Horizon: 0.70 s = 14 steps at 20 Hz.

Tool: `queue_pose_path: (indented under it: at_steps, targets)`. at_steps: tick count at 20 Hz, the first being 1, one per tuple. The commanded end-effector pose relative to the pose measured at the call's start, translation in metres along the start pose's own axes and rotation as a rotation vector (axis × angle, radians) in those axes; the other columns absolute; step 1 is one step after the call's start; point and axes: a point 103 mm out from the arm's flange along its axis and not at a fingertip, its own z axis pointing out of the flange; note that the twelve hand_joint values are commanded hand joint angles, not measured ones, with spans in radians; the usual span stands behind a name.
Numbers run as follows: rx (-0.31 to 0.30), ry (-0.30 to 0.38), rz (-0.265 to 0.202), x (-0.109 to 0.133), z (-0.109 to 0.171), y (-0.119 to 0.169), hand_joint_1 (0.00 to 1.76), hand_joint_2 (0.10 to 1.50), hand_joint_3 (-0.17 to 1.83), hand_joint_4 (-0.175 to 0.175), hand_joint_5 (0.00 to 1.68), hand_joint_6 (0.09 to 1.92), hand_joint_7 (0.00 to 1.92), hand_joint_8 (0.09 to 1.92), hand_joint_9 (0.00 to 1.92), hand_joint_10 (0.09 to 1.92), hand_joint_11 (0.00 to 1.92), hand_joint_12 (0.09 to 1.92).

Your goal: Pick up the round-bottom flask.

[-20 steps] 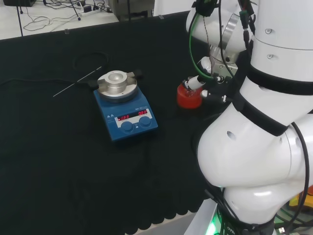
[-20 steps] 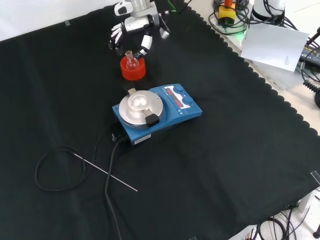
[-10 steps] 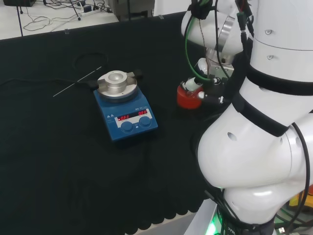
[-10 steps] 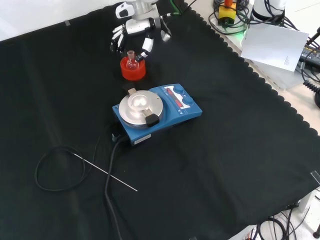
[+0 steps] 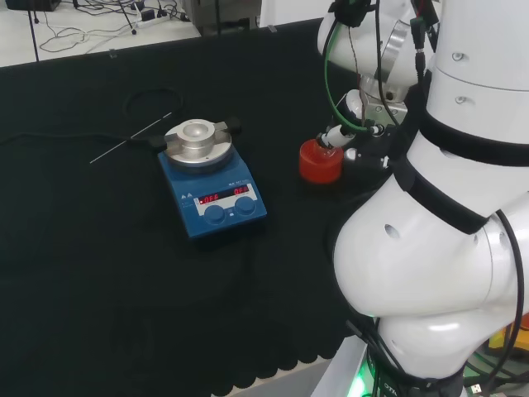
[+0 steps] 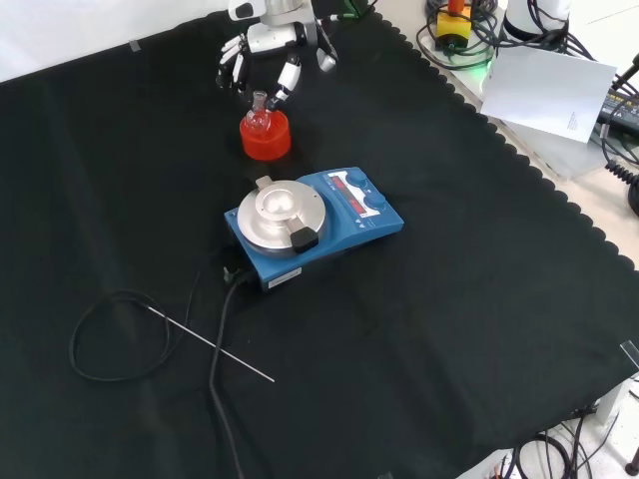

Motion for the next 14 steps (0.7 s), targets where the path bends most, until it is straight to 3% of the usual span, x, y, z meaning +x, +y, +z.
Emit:
queue_pose_path:
  at_steps: [1, 3, 5, 8, 11, 14]
  targets:
    - [-0.025, 0.001, -0.02, 0.007, -0.011, 0.0, 0.96, 0.68, 0.58, -0.067, 0.95, 0.84, 0.42, 0.73, 0.65, 0.64, 0.3, 1.35]
    - [-0.043, -0.01, -0.028, 0.011, -0.017, -0.001, 1.04, 0.74, 0.54, 0.089, 1.09, 0.81, 0.44, 0.74, 0.65, 0.64, 0.3, 1.36]
    - [-0.047, -0.019, -0.03, 0.016, -0.022, -0.001, 1.09, 0.7, 0.62, 0.154, 1.18, 0.78, 0.5, 0.73, 0.68, 0.63, 0.32, 1.35]
    - [-0.036, -0.026, -0.039, 0.022, -0.035, -0.001, 1.11, 0.65, 0.71, 0.174, 1.22, 0.79, 0.54, 0.71, 0.72, 0.61, 0.34, 1.34]
    - [-0.013, -0.02, -0.058, 0.031, -0.049, -0.001, 1.11, 0.64, 0.73, 0.175, 1.22, 0.79, 0.55, 0.71, 0.72, 0.61, 0.35, 1.34]
    - [-0.004, -0.034, -0.048, 0.037, -0.064, -0.003, 1.11, 0.64, 0.73, 0.175, 1.22, 0.8, 0.56, 0.71, 0.73, 0.61, 0.35, 1.34]
